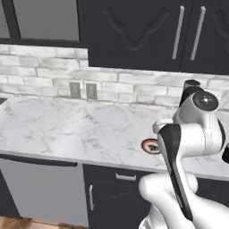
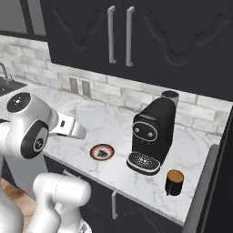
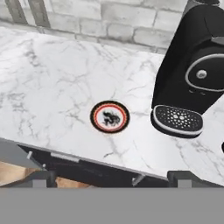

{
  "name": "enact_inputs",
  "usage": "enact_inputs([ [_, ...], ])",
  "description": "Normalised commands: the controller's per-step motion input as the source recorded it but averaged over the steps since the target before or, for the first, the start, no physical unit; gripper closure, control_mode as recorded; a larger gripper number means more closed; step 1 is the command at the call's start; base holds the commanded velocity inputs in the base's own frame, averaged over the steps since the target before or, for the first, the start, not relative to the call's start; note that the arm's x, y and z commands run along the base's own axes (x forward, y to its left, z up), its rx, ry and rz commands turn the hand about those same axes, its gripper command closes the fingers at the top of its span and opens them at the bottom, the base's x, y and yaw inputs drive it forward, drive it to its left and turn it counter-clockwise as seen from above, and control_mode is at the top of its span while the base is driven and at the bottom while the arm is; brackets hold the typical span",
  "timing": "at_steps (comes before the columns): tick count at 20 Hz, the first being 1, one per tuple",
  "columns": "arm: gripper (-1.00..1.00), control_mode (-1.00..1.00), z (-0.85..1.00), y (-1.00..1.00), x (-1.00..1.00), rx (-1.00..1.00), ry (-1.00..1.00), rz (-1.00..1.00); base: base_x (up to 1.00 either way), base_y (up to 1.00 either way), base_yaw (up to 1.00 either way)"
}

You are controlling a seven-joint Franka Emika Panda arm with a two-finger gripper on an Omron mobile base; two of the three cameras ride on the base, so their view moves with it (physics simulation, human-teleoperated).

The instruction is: Take a sugar cube from the saucer and place it inside the coffee. Then, grab milk from the fridge and place it next to the coffee on the counter to sweeten the coffee.

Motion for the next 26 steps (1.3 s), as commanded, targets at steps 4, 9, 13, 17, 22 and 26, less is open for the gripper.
enact_inputs([
  [4, -1.0, 1.0, 0.0, 0.0, 0.0, 0.0, 0.0, 0.0, -0.01, 0.5, 0.69],
  [9, -1.0, 1.0, 0.0, 0.0, 0.0, 0.0, 0.0, 0.0, 0.0, 0.6, 0.72],
  [13, -1.0, 1.0, 0.0, 0.0, 0.0, 0.0, 0.0, 0.0, 0.0, 0.6, 0.73],
  [17, -1.0, 1.0, 0.0, 0.0, 0.0, 0.0, 0.0, 0.0, 0.01, 0.55, 0.73],
  [22, -1.0, 1.0, 0.0, 0.0, 0.0, 0.0, 0.0, 0.0, 0.04, 0.55, 0.75],
  [26, -1.0, 1.0, 0.0, 0.0, 0.0, 0.0, 0.0, 0.0, 0.08, 0.49, 0.74],
])
